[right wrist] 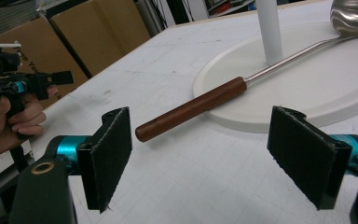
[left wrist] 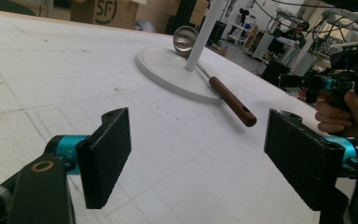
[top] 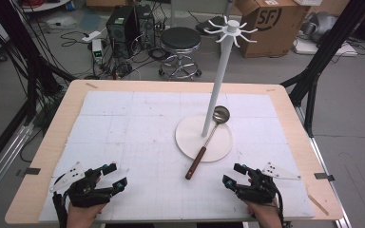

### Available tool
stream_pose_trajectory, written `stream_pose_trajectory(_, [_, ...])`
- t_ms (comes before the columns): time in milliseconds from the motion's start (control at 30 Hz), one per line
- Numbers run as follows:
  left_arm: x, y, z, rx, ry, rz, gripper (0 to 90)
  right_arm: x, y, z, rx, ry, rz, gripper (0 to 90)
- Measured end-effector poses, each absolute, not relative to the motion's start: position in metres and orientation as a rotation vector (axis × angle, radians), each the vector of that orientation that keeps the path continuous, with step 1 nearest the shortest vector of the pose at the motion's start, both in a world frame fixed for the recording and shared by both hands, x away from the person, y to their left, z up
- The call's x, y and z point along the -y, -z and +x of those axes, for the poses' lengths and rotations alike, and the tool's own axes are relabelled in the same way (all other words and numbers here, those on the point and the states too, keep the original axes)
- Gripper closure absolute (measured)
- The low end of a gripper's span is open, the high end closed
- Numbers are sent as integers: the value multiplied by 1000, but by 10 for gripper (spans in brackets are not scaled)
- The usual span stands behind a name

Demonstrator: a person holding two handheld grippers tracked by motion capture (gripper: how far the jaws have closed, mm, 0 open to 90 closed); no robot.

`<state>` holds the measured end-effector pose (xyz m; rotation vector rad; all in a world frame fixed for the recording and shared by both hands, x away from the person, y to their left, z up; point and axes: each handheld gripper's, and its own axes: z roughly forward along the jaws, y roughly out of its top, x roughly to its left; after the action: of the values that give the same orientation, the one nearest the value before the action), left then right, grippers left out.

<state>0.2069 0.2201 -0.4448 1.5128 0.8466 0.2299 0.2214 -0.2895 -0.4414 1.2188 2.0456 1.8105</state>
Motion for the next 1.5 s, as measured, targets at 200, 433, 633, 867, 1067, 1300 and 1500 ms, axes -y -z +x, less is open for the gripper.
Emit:
stream_pose_trajectory(200, [-218, 445, 210, -845, -230, 1517, 234, 291, 442, 219, -2043, -1799, 1226, 210])
stream_pose_trajectory(433, [-213, 446, 211, -832, -224, 1533, 235, 289, 441, 217, -2052, -1781, 1215, 210])
stream_pose_trajectory(633, [-216, 446, 205, -832, -237, 1533, 235, 279, 435, 217, -2073, -1743, 1184, 530])
stream_pose_trajectory(867, [-221, 447, 204, -854, -242, 1522, 234, 278, 427, 226, -2161, -1790, 1121, 893])
stream_pose_trajectory(1067, [-222, 447, 203, -859, -248, 1519, 235, 261, 432, 238, -2361, -1808, 1107, 894])
stream_pose_trajectory(1300, [-224, 447, 201, -863, -253, 1517, 235, 227, 442, 243, -2600, -1708, 1043, 894])
stream_pose_trajectory(1500, [-227, 447, 201, -868, -256, 1507, 235, 203, 445, 257, -2711, -1543, 1032, 893])
